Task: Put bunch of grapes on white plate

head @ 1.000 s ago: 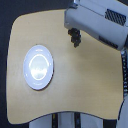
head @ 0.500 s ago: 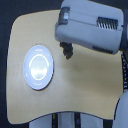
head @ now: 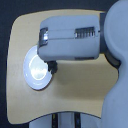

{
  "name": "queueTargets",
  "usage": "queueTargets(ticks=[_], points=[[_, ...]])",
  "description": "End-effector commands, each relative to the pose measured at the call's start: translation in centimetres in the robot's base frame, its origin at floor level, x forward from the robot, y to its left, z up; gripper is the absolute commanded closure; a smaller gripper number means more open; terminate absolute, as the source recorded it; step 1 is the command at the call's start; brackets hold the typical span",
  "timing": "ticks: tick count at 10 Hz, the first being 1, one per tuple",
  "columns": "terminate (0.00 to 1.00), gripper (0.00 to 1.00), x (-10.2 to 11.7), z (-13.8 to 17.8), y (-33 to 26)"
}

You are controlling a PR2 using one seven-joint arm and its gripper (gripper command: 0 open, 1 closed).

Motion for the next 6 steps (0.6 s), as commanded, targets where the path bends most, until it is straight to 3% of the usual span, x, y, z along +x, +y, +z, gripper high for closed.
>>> queueTargets(ticks=[1, 6], points=[[0.0, 1.0, -1.8, -2.4, 7.3], [0.0, 1.0, -2.2, -6.0, 10.3]])
